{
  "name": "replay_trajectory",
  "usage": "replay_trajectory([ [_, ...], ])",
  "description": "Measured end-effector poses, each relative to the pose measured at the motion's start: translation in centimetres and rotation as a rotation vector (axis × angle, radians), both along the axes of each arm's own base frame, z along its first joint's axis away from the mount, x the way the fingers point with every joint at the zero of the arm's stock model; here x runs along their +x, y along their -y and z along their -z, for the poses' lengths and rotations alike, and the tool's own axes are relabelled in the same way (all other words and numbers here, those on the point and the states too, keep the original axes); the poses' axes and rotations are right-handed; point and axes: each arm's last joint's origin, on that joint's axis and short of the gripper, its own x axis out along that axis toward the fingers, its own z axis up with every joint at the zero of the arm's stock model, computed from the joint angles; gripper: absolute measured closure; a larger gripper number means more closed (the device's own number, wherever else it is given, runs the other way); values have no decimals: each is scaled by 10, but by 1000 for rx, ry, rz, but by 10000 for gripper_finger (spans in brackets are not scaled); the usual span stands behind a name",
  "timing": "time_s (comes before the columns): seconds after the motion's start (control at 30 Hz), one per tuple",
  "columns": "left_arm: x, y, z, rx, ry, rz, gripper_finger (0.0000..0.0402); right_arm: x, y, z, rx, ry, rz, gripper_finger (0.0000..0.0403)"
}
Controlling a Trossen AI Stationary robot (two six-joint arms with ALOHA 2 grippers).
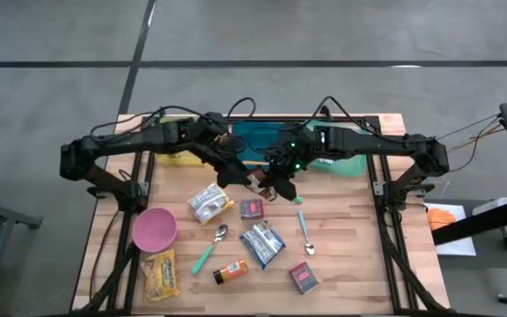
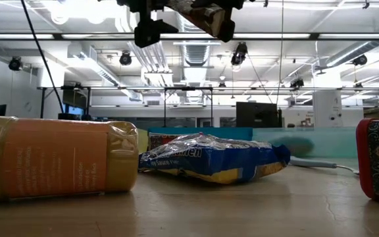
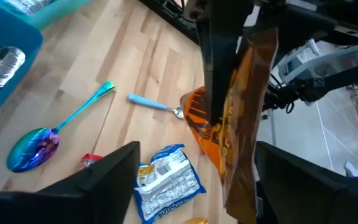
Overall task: Pick & Place Food Item
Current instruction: Put the orange seasoning pack into the yellow bin
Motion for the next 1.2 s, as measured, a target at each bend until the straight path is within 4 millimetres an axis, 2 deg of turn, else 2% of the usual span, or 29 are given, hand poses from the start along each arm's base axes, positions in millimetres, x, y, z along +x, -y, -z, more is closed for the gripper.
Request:
replay_trajectory([
  [0.23, -1, 0, -5, 12, 38, -4, 203, 1, -2, 3, 3, -8, -11, 381],
  [0.53, -1, 0, -6, 7, 44, 4, 384, 2, -3, 3, 5, -7, -26, 382],
  [1.0, -2, 1, -4, -45, 18, 20, 400, 2, -3, 5, 16, -16, -24, 379],
  [1.1, -4, 2, -4, -57, -1, 17, 400, 2, -3, 5, 15, -17, -25, 359],
  [1.2, -8, 3, -5, -63, -12, 19, 400, 1, -4, 6, 16, -30, -30, 317],
])
